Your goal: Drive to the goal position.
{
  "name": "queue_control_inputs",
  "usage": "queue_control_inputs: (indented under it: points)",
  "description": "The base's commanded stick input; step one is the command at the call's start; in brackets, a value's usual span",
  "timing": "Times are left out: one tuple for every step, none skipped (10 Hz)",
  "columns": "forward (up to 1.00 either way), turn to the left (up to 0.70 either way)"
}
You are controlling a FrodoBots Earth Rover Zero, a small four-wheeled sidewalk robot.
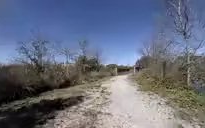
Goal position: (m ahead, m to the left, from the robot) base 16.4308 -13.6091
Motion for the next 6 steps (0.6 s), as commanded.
queue_control_inputs:
  points:
    - [0.70, -0.11]
    - [0.70, -0.09]
    - [0.70, -0.07]
    - [0.70, -0.05]
    - [0.70, -0.03]
    - [0.70, -0.02]
